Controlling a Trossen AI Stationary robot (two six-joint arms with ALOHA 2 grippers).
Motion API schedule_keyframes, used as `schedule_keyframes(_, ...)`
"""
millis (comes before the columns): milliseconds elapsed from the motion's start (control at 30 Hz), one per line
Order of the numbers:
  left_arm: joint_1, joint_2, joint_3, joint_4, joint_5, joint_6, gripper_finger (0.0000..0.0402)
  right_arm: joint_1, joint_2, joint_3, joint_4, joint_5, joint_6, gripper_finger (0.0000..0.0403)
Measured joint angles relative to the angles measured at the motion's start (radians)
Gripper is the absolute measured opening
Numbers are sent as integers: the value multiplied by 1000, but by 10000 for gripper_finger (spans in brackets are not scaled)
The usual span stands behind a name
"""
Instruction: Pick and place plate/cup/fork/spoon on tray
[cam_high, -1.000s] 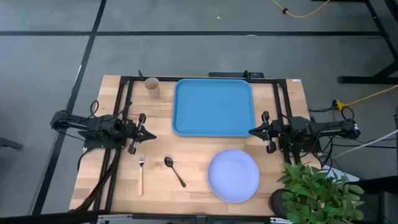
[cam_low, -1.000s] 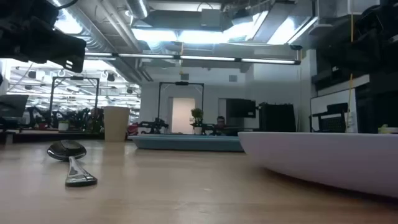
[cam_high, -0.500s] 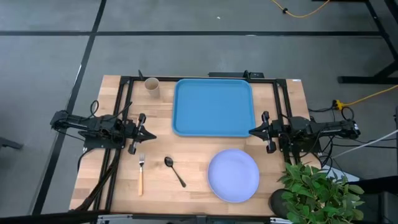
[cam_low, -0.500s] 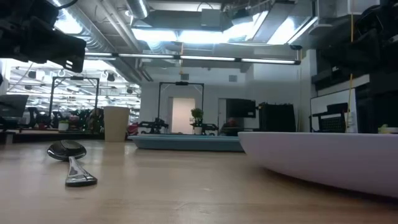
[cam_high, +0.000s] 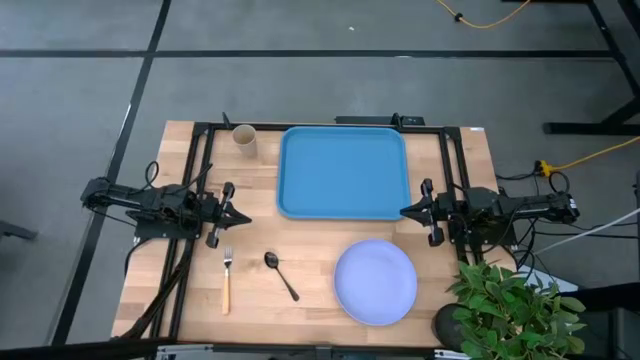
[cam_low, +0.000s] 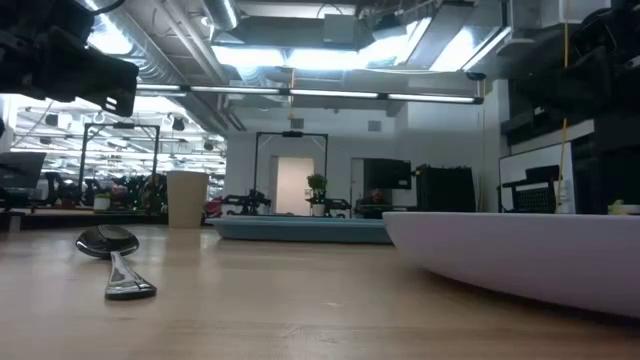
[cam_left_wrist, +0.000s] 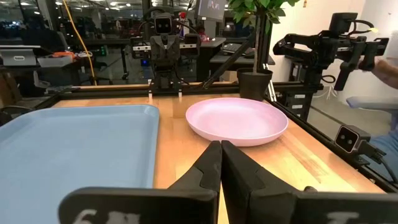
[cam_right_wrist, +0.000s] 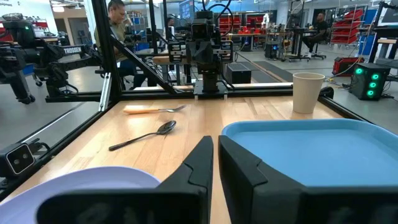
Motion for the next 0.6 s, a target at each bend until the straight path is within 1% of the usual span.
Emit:
schedule_keyframes(133,0,0,0,0,0,0,0,0,0,0,1,3,-2,31)
schedule_keyframes(233,0,0,0,0,0,0,0,0,0,0,15,49,2,31)
schedule_keyframes(433,0,0,0,0,0,0,0,0,0,0,28,53,24,31)
schedule_keyframes(533,0,0,0,0,0,0,0,0,0,0,99,66,29,31)
schedule_keyframes(600,0,0,0,0,0,0,0,0,0,0,165,106,23,31)
